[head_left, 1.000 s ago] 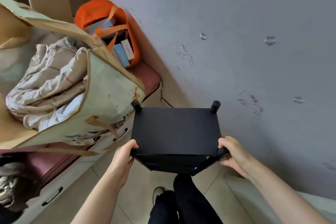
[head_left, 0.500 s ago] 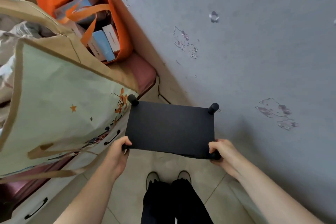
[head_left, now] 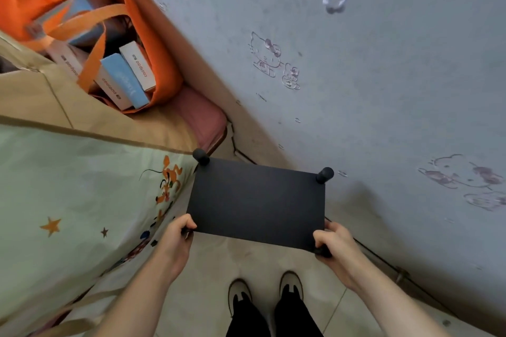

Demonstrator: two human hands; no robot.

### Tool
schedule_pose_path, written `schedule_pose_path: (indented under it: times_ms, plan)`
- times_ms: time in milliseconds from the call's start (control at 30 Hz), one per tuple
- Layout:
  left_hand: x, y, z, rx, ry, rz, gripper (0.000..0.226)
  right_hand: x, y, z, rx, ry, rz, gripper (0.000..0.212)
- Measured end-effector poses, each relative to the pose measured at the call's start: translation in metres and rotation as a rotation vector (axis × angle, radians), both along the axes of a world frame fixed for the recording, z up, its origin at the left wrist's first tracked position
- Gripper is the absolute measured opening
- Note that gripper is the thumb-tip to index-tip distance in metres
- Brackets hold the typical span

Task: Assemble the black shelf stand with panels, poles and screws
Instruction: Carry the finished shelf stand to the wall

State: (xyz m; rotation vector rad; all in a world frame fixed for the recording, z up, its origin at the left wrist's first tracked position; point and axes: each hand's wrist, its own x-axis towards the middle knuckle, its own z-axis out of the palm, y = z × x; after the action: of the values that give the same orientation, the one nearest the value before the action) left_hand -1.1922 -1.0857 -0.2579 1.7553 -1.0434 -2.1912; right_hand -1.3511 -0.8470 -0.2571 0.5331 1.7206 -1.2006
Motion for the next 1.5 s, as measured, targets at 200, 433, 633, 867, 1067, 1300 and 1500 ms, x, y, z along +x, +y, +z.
schedule_pose_path:
  times_ms: [200, 433, 633, 867, 1067, 1300, 1500]
  plan:
    - [-0.01, -0.012, -0.019, 0.021, 0.014, -0.062, 0.022, -0.006, -0.01, -0.014, 0.03, -0.01, -0.027, 0.049]
    - [-0.014, -0.022, -0.032, -0.039, 0.022, -0.056, 0.026, -0.002, -0.017, -0.021, 0.035, -0.018, -0.063, 0.062]
    - [-0.008, -0.017, -0.047, -0.032, 0.0, 0.095, 0.025, 0.005, -0.014, -0.032, 0.082, 0.034, 0.005, 0.051]
    - [-0.014, -0.008, -0.041, 0.01, 0.002, 0.24, 0.03, 0.007, -0.015, -0.033, 0.146, 0.132, 0.144, 0.056]
    - [-0.015, -0.005, -0.038, 0.085, 0.069, 0.342, 0.053, -0.035, -0.033, -0.026, 0.152, 0.421, 0.157, 0.062]
    - [-0.018, 0.011, -0.038, 0.146, 0.074, 0.333, 0.046, -0.068, -0.05, -0.03, 0.203, 0.501, 0.273, 0.031]
    - [-0.019, 0.014, -0.048, 0.202, 0.058, 0.355, 0.046, -0.063, -0.045, -0.033, 0.185, 0.627, 0.249, 0.017]
